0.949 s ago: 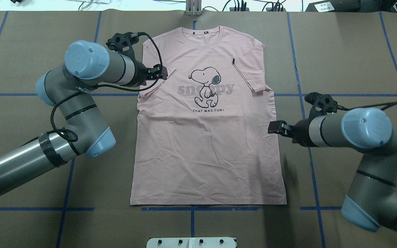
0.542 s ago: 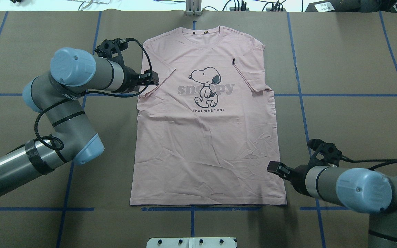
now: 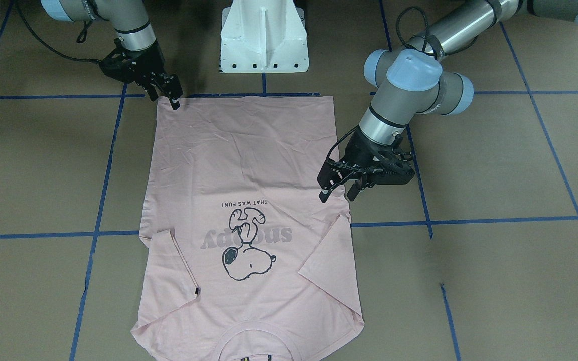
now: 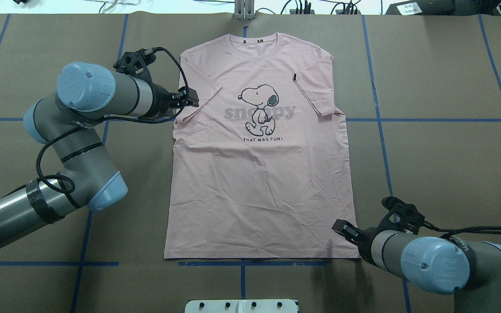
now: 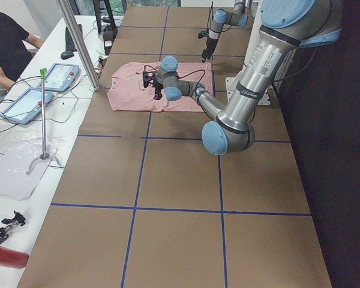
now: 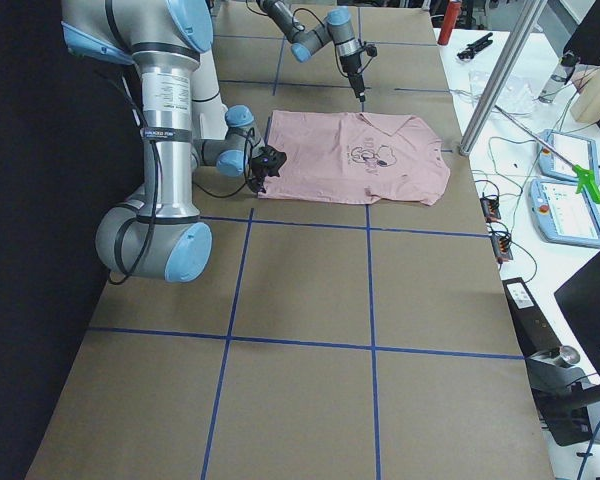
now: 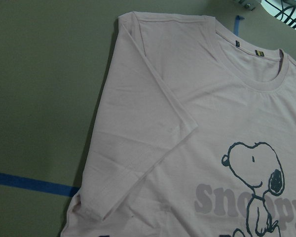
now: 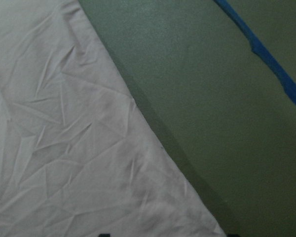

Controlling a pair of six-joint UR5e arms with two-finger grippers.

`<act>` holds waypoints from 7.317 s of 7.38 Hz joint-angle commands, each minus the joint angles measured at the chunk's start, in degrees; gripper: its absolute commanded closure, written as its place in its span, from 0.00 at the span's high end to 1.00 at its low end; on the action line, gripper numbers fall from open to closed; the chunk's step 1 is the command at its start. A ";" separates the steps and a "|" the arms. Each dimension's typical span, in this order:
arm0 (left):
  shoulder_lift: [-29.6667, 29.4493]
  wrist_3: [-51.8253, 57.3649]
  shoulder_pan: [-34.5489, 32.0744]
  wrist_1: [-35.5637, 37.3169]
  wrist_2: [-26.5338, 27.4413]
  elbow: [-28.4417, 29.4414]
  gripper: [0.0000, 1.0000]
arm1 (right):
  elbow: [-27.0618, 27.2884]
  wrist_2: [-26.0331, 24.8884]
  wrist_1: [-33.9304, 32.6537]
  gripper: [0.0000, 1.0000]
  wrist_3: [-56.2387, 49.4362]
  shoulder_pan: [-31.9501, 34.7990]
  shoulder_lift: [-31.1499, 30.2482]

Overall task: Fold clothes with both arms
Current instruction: 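Move both grippers down to the hem corners nearest the robot, then lower both grippers and pinch the two hem corners, then lift the hem with both grippers and fold it toward the collar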

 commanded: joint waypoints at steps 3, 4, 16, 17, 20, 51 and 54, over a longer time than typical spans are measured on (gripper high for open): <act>0.02 -1.21 0.09 -0.07 0.24 0.03 0.80 | -0.52 -0.21 -1.11 0.74 1.57 -2.20 -0.54; 0.02 -1.31 0.09 -0.07 0.24 -0.05 0.80 | -0.43 -0.21 -2.42 0.72 2.10 -2.55 -0.45; 14.05 -25.09 22.74 22.25 7.96 -25.54 0.79 | 4.75 1.90 -2.53 0.00 2.19 -3.35 -1.77; 16.26 -25.91 25.38 22.25 10.85 -25.63 0.79 | 4.75 1.90 -2.52 0.00 2.10 -3.35 -2.12; 18.39 -27.68 27.42 22.25 11.23 -25.37 0.77 | 4.66 1.90 -2.52 0.00 1.93 -3.26 -2.30; 5.57 -10.63 6.00 34.96 10.70 -23.40 0.00 | -14.70 10.59 -6.22 0.00 -27.41 29.22 20.77; -0.66 -7.20 1.59 25.55 16.76 -8.29 0.00 | -33.25 11.22 -5.43 0.00 -35.50 34.88 33.44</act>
